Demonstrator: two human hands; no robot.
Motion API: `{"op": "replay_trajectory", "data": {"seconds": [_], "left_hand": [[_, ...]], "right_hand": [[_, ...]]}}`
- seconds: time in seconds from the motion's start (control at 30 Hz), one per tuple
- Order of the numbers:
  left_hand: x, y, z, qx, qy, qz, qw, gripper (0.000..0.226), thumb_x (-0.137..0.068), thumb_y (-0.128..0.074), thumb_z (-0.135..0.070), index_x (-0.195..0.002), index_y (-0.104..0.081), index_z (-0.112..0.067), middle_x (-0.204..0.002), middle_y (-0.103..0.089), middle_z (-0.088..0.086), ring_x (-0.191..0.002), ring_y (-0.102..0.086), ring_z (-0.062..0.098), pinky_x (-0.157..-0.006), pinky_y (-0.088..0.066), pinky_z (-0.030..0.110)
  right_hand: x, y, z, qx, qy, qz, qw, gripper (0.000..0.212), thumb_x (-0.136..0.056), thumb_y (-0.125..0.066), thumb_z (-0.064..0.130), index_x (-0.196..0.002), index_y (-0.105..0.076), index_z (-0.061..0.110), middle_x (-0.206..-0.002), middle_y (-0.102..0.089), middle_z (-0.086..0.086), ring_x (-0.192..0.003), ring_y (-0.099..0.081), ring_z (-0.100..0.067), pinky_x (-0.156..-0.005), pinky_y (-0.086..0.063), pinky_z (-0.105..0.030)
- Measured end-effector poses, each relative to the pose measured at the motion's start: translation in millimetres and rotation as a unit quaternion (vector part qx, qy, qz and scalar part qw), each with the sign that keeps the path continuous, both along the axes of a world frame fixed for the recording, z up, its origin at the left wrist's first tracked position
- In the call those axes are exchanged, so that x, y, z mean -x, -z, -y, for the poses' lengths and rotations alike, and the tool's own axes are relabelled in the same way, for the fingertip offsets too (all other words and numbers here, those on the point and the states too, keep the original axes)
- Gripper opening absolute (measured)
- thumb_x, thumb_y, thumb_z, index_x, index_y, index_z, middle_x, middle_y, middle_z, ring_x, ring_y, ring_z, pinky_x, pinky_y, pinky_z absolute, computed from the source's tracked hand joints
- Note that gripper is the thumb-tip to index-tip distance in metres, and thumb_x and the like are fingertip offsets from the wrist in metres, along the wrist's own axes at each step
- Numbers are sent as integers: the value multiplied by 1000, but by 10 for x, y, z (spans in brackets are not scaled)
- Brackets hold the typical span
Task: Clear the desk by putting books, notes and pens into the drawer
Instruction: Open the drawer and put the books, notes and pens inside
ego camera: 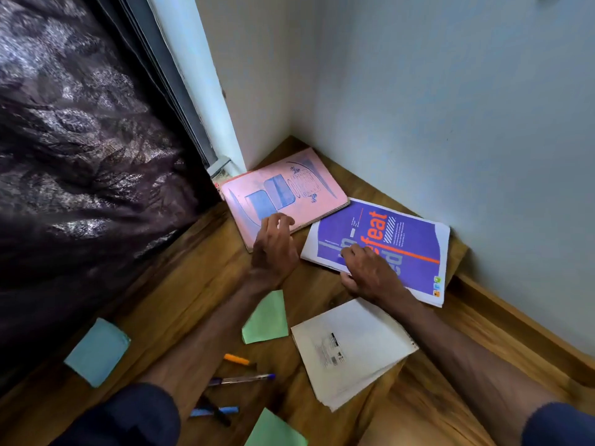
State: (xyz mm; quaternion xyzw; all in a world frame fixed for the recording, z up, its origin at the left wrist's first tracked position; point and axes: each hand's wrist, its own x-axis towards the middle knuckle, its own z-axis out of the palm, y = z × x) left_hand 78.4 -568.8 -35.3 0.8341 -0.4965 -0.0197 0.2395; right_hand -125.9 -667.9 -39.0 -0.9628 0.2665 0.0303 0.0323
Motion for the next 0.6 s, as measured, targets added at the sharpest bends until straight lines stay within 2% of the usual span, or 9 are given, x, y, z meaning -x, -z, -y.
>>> {"op": "replay_trajectory", "data": {"seconds": [0.07,0.13,0.2,0.23,0.33,0.37,0.43,0.5,0.6], "left_hand": [[121,72,-9,61,-34,-65,995,15,-86,-65,-11,-101,-65,-9,-99,-68,10,-90,-64,27,-73,-57,34],[334,31,-119,98,-109,-180,973,6,-89,-67,-19,-93,-65,-14,-88,-69,3,-79,-66,20,-67,-54,26],[543,-1,-248,61,-192,-316,927,19,-89,-71,-37,-89,-65,-19,-82,-71,-3,-74,-68,16,-69,-55,26],[634,-52,-296,39,-214,-403,889,30,-87,-71,-48,-87,-65,-19,-81,-74,0,-72,-70,18,-71,-58,29],[867,-190,-214,30,-216,-672,707,43,-86,-72,-52,-86,-66,-10,-92,-76,22,-71,-71,24,-69,-59,33],[919,-226,-144,31,-211,-709,672,42,-86,-73,-52,-90,-69,-11,-94,-77,20,-76,-74,23,-73,-62,34],[1010,-253,12,44,-192,-749,633,38,-87,-74,-46,-106,-72,-13,-102,-78,14,-88,-77,26,-84,-62,42],[1107,-281,103,62,-210,-758,614,38,-85,-74,-32,-115,-70,-9,-110,-76,15,-95,-75,31,-85,-62,49],[1201,-357,102,68,-247,-744,616,35,-84,-63,-14,-118,-68,-6,-110,-75,17,-95,-75,32,-68,-64,39]], "right_hand": [[13,-54,28,-14,-10,22,1000,22,-82,-68,24,-96,-60,9,-82,-66,-11,-67,-65,-30,-55,-43,-29],[38,-77,50,-20,7,52,998,20,-84,-67,23,-99,-61,11,-78,-68,-10,-64,-66,-30,-52,-44,-29],[60,-98,40,-5,26,73,997,24,-83,-71,21,-104,-63,13,-72,-69,-8,-59,-67,-29,-47,-47,-31],[72,-116,40,16,32,90,995,26,-80,-74,19,-104,-65,14,-68,-68,-7,-55,-66,-28,-44,-47,-30],[118,-237,-11,79,36,130,988,25,-76,-80,18,-99,-71,14,-63,-66,-5,-52,-64,-25,-40,-45,-27],[145,-265,-51,80,29,142,986,24,-76,-81,17,-98,-71,13,-66,-67,-5,-55,-65,-24,-43,-46,-27],[222,-277,-150,54,14,153,987,23,-81,-76,14,-103,-69,11,-78,-71,-7,-66,-68,-26,-55,-53,-31],[327,-252,-267,8,11,152,988,23,-91,-65,14,-114,-67,10,-95,-73,-10,-81,-70,-28,-70,-57,-38],[463,-317,-396,-118,64,208,969,29,-99,-51,22,-122,-66,12,-118,-70,-7,-109,-66,-24,-93,-53,-42]]}}
